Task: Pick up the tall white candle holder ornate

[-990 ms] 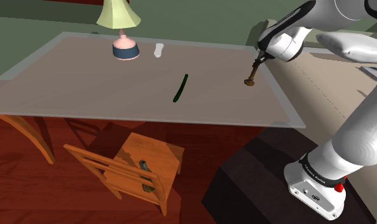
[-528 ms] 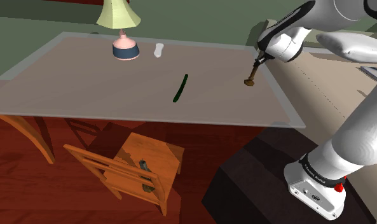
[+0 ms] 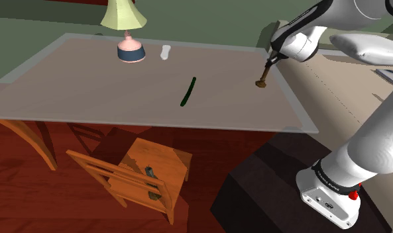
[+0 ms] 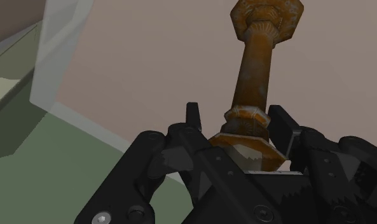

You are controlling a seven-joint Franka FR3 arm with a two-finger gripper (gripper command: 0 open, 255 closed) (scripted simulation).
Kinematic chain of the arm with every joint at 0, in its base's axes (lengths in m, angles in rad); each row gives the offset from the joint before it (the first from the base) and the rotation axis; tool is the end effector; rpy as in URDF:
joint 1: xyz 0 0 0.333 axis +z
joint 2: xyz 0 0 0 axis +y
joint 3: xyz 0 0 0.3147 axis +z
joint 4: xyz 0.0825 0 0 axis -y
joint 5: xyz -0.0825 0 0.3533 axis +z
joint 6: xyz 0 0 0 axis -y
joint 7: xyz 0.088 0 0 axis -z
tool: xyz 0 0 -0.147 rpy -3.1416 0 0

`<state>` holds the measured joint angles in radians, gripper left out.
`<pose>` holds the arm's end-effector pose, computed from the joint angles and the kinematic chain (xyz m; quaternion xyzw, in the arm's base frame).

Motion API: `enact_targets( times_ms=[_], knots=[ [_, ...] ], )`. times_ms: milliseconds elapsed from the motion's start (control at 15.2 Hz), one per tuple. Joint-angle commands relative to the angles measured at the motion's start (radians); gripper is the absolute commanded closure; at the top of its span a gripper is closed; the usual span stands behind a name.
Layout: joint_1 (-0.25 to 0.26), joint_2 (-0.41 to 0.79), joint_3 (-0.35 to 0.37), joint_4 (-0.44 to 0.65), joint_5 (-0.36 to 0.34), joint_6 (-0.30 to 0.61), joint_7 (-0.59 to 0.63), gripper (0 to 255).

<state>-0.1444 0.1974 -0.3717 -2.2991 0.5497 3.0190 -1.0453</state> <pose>0.4729 -0.3074 0.3131 0.9620 0.0134 0.2370 0.1348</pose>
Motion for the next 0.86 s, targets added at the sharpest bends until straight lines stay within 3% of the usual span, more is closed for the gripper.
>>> enact_targets(
  times_ms=[0, 660, 792],
  knots=[
    [0.033, -0.023, -0.041, -0.004, -0.058, -0.020, 0.050, 255],
    [0.119, -0.133, -0.162, 0.009, -0.319, -0.127, 0.261, 255],
    [0.119, -0.134, -0.162, 0.009, -0.323, -0.129, 0.264, 255]
  ],
)
